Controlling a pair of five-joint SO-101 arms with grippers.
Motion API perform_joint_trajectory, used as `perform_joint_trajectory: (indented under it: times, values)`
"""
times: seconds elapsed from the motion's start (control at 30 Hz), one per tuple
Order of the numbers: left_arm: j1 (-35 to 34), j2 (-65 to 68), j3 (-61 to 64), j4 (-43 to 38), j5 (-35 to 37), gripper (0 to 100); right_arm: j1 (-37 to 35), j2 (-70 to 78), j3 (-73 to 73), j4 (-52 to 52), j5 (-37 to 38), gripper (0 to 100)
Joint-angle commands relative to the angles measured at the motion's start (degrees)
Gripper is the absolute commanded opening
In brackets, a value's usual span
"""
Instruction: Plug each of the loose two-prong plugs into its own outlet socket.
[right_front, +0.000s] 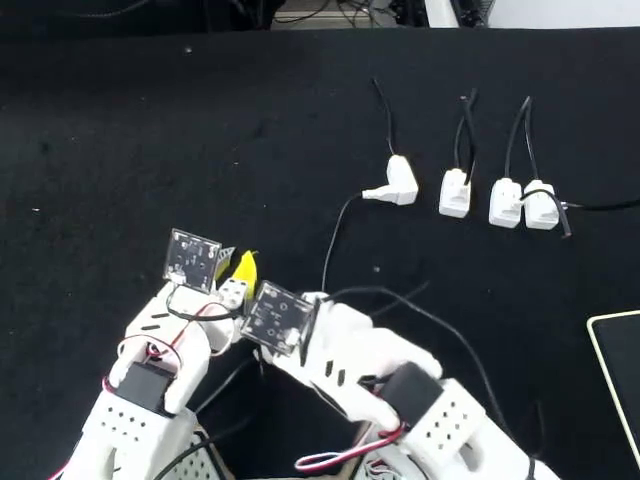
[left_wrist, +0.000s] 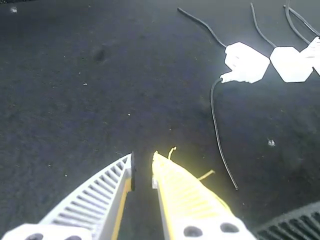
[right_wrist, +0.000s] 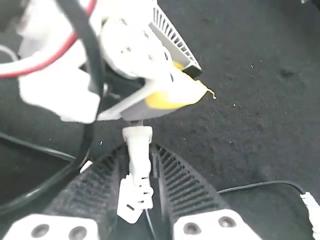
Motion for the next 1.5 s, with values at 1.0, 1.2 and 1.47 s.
perform_joint_trajectory:
  times: [1.0, 1.2, 1.47]
  values:
    - [0.6, 0.2, 0.7, -0.5, 0.0, 8, 2.7, -11.2, 0.6, 2.2, -3.3, 1.1]
    - [0.6, 0.2, 2.8, -3.3, 0.0, 8, 2.8, -11.6, 0.3, 2.5, -5.5, 1.1]
    - [0.5, 0.2, 3.9, -6.2, 0.0, 8, 2.9, -11.2, 0.7, 2.1, -5.3, 1.1]
